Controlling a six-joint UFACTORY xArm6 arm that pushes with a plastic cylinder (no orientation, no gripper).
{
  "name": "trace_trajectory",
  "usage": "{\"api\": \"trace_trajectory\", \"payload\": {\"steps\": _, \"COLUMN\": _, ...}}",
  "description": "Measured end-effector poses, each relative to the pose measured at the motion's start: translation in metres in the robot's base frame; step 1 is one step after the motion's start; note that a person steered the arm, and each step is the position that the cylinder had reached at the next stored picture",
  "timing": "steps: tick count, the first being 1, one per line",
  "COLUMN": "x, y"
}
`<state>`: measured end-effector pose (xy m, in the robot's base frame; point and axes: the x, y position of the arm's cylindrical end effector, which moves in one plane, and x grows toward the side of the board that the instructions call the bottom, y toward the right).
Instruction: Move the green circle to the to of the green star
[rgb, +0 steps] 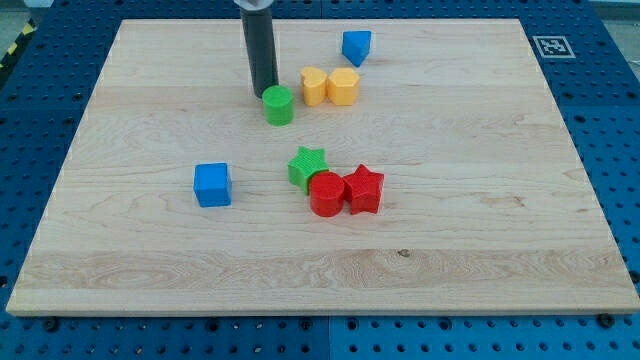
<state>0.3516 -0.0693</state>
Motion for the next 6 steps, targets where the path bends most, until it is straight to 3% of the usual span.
{"api": "trace_trajectory", "payload": {"steps": 1, "x": 0.033, "y": 0.011}}
{"api": "trace_trajectory", "payload": {"steps": 3, "x": 0.042, "y": -0.012}}
{"api": "trace_trajectory", "payload": {"steps": 6, "x": 0.063, "y": 0.058}}
